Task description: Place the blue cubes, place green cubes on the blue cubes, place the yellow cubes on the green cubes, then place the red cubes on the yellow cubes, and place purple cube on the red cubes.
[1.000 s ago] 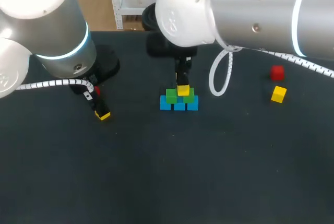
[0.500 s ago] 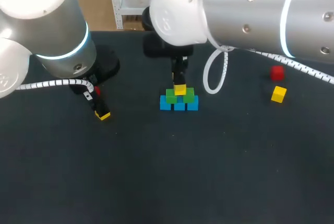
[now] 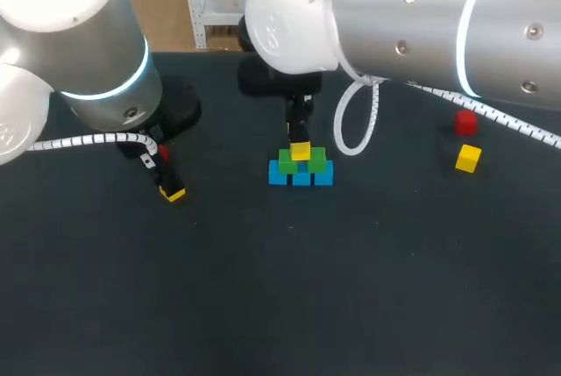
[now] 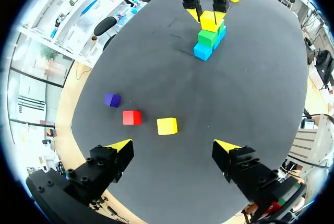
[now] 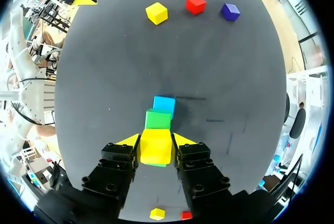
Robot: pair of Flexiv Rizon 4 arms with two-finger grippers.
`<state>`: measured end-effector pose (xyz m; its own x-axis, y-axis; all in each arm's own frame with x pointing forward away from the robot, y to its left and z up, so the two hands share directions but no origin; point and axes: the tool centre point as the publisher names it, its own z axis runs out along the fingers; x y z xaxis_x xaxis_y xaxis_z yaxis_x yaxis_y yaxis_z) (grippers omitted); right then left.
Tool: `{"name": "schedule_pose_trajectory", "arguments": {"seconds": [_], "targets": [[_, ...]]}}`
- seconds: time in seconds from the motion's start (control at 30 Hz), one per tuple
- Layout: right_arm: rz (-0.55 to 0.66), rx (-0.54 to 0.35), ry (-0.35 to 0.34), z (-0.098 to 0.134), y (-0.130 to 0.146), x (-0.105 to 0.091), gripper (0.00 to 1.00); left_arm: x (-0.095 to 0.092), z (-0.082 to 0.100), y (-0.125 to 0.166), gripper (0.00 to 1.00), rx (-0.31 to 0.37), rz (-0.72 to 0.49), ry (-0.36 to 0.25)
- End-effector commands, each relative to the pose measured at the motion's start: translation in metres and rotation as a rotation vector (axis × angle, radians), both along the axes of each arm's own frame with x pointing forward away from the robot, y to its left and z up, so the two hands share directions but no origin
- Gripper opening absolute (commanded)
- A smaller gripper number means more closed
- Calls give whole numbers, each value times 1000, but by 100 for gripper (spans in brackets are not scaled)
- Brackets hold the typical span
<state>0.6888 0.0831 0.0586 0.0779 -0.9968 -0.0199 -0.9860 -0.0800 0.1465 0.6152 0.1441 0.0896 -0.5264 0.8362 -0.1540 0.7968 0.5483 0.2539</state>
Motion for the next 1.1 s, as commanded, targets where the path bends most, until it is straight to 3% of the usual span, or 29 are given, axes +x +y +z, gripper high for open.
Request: {"name": "schedule_pose_trajectory", "arguments": {"seconds": [0.03,1.1], "targets": [[-2,1,-2,1,-1,-2,0,1,0,1,100,-2,-3,4],[-17,5,-4,0,-7,-10,0,1,0,1,100,-2,-3,4]]}}
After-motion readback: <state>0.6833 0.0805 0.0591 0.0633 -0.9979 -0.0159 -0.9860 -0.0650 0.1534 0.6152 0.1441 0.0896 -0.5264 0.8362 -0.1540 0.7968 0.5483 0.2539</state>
